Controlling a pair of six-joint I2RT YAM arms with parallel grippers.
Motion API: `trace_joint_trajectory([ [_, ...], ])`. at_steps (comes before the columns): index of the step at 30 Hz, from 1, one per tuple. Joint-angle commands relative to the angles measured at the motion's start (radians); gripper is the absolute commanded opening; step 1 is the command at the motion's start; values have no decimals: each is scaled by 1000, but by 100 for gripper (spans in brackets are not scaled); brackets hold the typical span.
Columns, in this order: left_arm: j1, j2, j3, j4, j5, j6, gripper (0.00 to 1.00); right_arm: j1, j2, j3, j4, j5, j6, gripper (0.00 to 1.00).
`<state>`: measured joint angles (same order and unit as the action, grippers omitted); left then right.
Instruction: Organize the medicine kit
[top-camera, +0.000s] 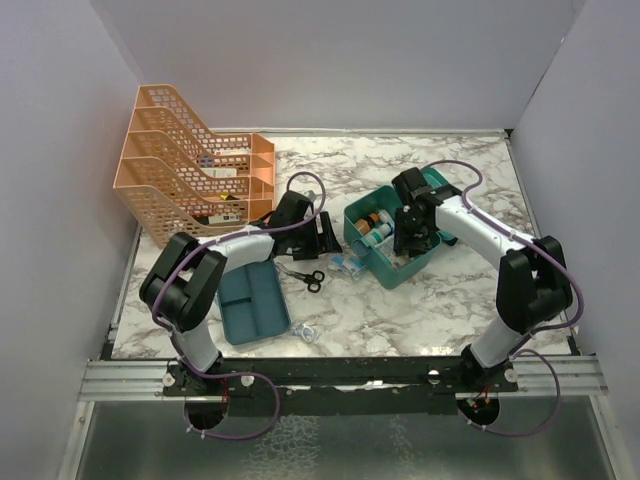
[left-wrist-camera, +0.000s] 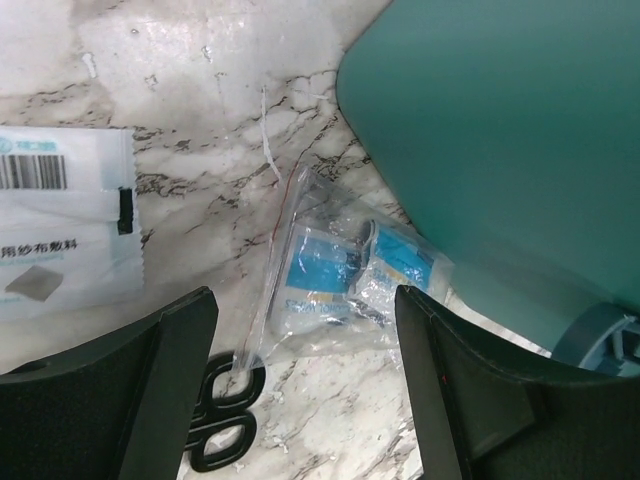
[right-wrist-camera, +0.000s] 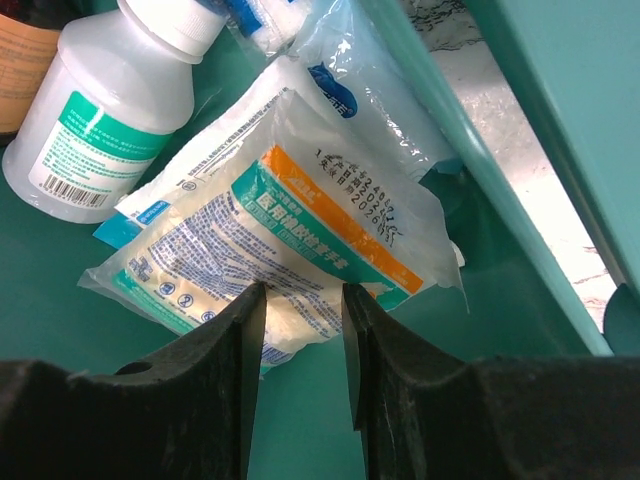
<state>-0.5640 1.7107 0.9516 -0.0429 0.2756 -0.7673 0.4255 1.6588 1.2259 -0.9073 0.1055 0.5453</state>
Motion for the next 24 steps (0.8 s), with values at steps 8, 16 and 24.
trace_joint_trajectory([
  [8, 0, 56, 20, 30, 15, 29, 60, 6, -71, 194, -91, 33, 25, 40],
  [16, -3, 63, -3, 44, 62, 56, 48, 7, -206, 250, 7, -76, -29, 41],
  [24, -2, 59, -32, 69, 40, 96, 31, 6, -296, 187, 167, -242, -22, 41],
])
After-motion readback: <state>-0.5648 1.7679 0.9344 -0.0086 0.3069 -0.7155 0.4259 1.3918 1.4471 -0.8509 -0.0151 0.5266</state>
